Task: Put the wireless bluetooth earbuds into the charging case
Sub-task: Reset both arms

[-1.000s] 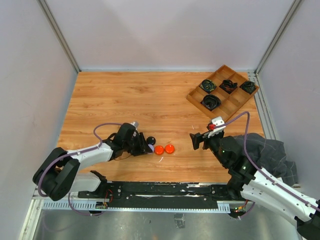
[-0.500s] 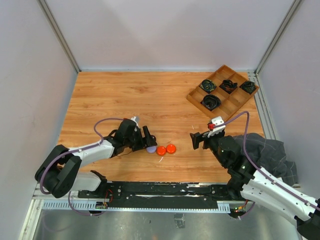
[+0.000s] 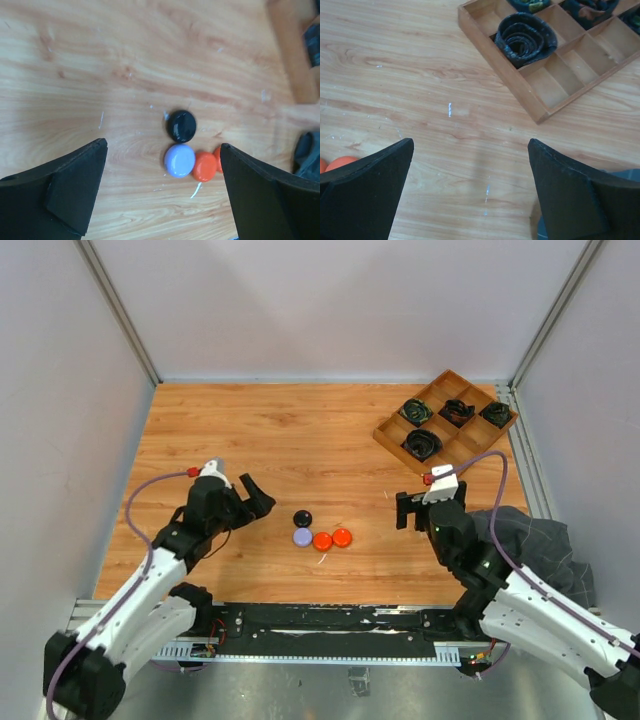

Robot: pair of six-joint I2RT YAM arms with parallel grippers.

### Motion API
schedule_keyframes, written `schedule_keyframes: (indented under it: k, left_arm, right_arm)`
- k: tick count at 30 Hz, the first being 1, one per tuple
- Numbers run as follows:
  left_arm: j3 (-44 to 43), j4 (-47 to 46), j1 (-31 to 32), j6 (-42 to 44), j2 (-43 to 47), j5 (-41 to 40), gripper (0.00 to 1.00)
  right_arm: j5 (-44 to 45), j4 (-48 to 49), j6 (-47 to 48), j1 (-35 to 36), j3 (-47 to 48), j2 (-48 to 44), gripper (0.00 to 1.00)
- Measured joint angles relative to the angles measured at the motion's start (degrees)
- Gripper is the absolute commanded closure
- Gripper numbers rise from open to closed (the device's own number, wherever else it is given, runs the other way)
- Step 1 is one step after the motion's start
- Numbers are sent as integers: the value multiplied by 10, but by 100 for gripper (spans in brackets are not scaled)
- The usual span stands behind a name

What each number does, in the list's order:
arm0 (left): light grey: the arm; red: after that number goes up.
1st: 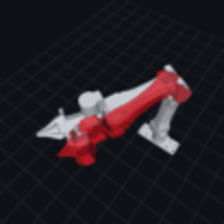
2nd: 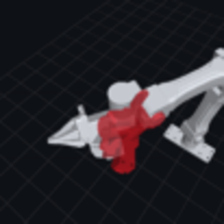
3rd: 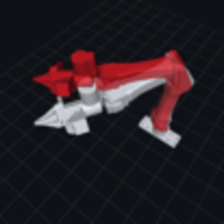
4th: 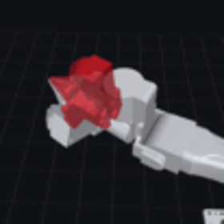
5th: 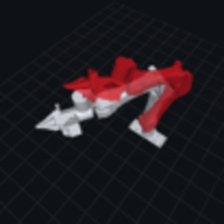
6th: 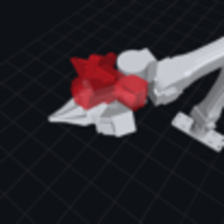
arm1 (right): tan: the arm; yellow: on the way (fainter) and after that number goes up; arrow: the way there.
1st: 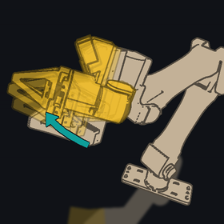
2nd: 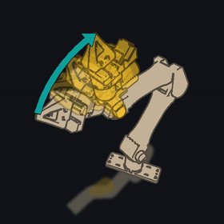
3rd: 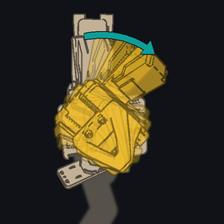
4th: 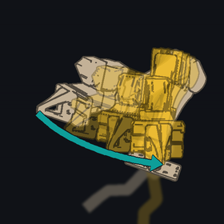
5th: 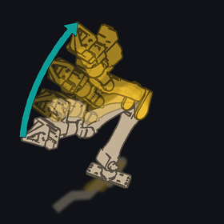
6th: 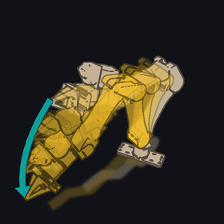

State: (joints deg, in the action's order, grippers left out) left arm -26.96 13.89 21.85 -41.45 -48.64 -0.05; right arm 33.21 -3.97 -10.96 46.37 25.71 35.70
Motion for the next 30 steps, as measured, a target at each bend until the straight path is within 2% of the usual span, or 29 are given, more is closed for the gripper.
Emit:
schedule_keyframes:
  k: [4,7,14,20,30]
  left_arm:
    - [-57,99,-1,25,153,-71,1]
    - [-94,132,-2,47,229,-103,1]
    - [-132,153,-2,105,401,-148,1]
    - [-98,141,-2,145,473,-168,1]
    - [-56,140,-2,160,479,-169,1]
  right_arm:
    - [42,-93,-26,-1,64,1,2]
    - [67,-163,-53,-5,118,-21,1]
    - [96,-274,-72,-7,207,-111,1]
    - [104,-307,-65,-8,207,-181,1]
    - [97,-306,-49,-8,177,-202,1]
